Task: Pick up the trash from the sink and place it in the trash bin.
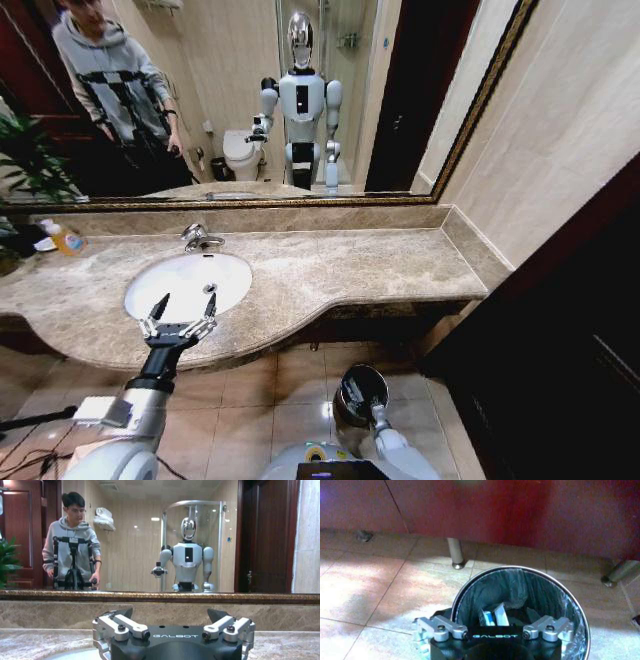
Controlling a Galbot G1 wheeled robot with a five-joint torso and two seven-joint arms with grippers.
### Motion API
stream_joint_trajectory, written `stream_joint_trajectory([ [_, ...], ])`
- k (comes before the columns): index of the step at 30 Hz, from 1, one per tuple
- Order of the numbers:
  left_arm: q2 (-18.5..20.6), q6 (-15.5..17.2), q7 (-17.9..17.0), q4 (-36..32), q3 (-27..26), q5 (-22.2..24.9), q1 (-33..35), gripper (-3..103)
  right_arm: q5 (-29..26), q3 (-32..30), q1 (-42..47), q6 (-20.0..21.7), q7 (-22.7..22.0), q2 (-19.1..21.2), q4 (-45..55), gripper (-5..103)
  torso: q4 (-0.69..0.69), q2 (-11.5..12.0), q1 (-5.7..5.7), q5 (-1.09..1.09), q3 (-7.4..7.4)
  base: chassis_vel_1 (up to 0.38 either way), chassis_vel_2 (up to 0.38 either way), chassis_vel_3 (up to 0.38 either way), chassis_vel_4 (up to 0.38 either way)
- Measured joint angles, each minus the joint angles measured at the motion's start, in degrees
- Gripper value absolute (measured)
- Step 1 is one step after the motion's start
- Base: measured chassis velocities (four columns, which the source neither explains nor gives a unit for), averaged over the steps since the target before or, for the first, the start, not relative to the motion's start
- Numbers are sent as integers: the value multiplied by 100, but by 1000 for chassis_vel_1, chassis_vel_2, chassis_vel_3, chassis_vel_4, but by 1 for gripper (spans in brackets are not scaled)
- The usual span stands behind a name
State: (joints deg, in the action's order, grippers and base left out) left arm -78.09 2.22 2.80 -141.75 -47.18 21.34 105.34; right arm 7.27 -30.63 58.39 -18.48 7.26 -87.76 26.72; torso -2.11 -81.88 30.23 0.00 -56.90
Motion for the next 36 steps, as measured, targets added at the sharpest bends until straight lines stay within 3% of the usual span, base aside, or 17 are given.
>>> stream_joint_trajectory([
  [14, 0, 0, 0, 0, 0, 0, 0, 100, -131, -16, 294, 185, -216, 18, 551, 100, 0, 0, 0, 0, 0, 0, 0, 0, 0],
  [18, 0, 0, 0, 0, 0, 0, 0, 100, -120, -5, 534, 295, -437, 5, 1187, 100, 0, 0, 0, 2, 0, 0, 0, 0, 0],
  [21, 0, 0, 0, 0, 0, 0, 0, 100, 3, 4, 1060, 515, -541, 89, 2463, 100, -1, 0, 0, -1, 0, 0, 0, 0, 0],
  [23, 0, 0, 0, 0, 0, 0, 0, 100, -53, 7, 1224, 549, -560, 106, 2798, 100, 0, 0, 0, 0, 0, 0, 0, 0, 0],
  [25, 0, 0, 0, 0, 0, 0, 0, 100, -450, -5, 1674, 682, -600, 185, 3902, 100, 0, 0, 0, 1, 0, 0, 0, 0, 0],
  [26, 0, 0, 0, 0, 0, 0, 0, 100, -450, -5, 1674, 682, -600, 185, 3902, 100, 0, 0, 0, 1, 0, 0, 0, 0, 0],
  [29, 0, 0, 0, 0, 0, 0, 0, 100, -1248, -70, 2271, 925, -566, 340, 5262, 100, 0, 0, 0, 1, 0, 0, 0, 0, 0],
  [33, 0, 0, 0, 0, 0, 0, 0, 100, -1658, -155, 2610, 1014, -555, 425, 6053, 100, 0, 0, 0, 0, 0, 0, 0, 0, 0],
  [36, 0, 0, 0, 0, 0, 0, 0, 100, -1966, -320, 3074, 1113, -553, 439, 7183, 100, 0, 0, 0, 1, 0, 0, 0, 0, 0],
])
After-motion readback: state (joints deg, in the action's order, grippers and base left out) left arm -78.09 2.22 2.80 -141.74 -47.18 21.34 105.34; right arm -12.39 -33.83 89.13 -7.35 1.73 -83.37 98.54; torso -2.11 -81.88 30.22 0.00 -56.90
